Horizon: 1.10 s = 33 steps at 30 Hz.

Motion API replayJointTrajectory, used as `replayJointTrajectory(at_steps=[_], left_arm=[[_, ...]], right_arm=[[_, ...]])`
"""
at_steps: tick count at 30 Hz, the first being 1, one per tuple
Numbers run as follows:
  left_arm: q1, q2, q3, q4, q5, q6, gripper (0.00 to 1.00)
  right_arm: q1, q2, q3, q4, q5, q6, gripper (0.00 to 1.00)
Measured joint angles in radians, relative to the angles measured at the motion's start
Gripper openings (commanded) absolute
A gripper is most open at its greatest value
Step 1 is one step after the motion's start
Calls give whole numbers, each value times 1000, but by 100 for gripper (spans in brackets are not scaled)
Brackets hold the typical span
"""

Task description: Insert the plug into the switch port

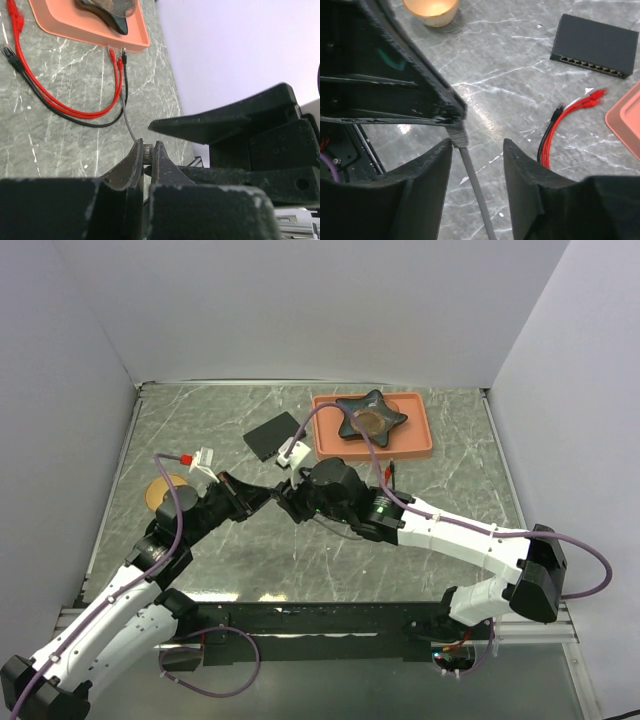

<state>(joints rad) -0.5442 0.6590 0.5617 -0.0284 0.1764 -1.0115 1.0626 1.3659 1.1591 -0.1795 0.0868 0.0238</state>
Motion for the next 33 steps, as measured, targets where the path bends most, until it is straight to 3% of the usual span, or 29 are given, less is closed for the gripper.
replayJointTrajectory(at_steps=[1,8,19,20,21,22,25,28,30,31,32,33], left_arm=[[0,3,0,0,0,0,1],[0,16,0,15,6,-2,1],[0,44,0,26,11,-2,1],[0,46,0,27,11,-2,1],[0,48,0,29,11,-2,1],[0,48,0,32,10,-2,1],[0,52,-1,39,10,0,3],[1,60,-1,47,10,0,9],[1,67,-1,54,11,0,21],[0,72,-1,56,10,2,28],[0,77,-1,59,10,3,46],[0,81,-1,60,10,6,53]], right_arm=[[5,5,1,1,1,0,43],[28,34,7,0,18,-7,30],[55,34,7,22,85,-8,33],[56,34,7,24,90,-8,29],[57,34,7,27,94,-8,10],[60,34,7,29,96,-8,4],[64,34,7,28,114,-20,0],[65,34,7,29,126,-23,0],[67,34,6,29,139,-22,0],[68,34,5,29,144,-22,0],[69,34,3,31,150,-21,0],[70,33,-2,38,159,-18,0]])
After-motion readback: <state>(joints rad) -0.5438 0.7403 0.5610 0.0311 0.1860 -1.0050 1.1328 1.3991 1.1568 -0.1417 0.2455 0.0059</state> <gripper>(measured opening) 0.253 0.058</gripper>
